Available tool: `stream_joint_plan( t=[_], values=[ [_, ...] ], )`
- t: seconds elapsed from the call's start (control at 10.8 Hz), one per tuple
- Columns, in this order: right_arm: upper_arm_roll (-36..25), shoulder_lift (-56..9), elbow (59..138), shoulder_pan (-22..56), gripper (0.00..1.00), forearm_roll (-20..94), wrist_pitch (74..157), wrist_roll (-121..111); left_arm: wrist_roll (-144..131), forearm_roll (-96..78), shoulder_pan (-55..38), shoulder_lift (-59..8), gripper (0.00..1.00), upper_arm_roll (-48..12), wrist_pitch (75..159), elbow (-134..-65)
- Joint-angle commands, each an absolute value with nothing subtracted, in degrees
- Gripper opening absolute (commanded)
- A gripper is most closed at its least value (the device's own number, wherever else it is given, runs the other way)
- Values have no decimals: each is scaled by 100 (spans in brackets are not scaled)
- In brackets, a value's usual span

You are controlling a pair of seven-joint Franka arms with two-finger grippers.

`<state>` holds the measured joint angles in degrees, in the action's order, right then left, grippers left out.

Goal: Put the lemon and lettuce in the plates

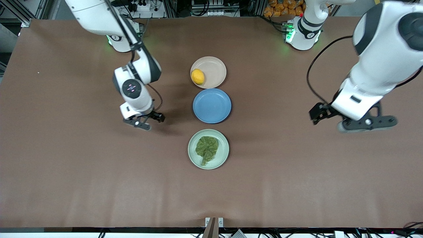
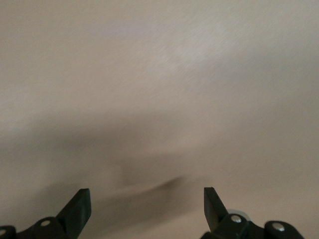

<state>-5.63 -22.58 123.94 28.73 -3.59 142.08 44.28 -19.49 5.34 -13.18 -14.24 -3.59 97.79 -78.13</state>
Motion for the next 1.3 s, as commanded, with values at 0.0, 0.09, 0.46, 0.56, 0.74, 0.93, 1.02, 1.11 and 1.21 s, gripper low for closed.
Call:
stream_joint_plan(
  t=[0.0, 0.09, 0.46, 0.56, 0.74, 0.93, 1.02, 1.11, 1.21],
  values=[
    [-545, -2215, 12410, 2235, 100, -799, 14212, 3904, -1468, 571, -1073, -898, 100, -387, 9266, -7989],
    [-536, -2197, 12401, 2006, 100, -800, 14212, 3598, -1459, 563, -1003, -757, 100, -395, 9151, -7998],
    [-527, -2189, 12393, 908, 100, -782, 14405, 1885, -1459, 431, -932, -361, 100, -396, 8754, -8050],
    [-519, -2154, 12401, 853, 100, -782, 14405, 1776, -1468, 413, -923, -326, 100, -387, 8745, -8051],
    [-527, -2092, 12401, 818, 100, -782, 14405, 1723, -1459, 404, -862, -238, 100, -387, 8693, -8059],
    [-519, -2013, 12462, 809, 100, -774, 14405, 1679, -1441, 203, -765, -159, 100, -378, 8684, -8121],
    [-519, -1856, 12654, 852, 100, -773, 14414, 1679, -1441, 106, -573, -158, 100, -421, 8692, -8147],
    [-510, -1637, 13004, 948, 100, -773, 14658, 1670, -1441, -16, -528, -158, 100, -396, 8692, -8165],
    [-518, -1435, 13443, 1010, 100, -773, 15121, 1670, -1441, -105, -397, -158, 100, -413, 8692, -8165]
  ],
)
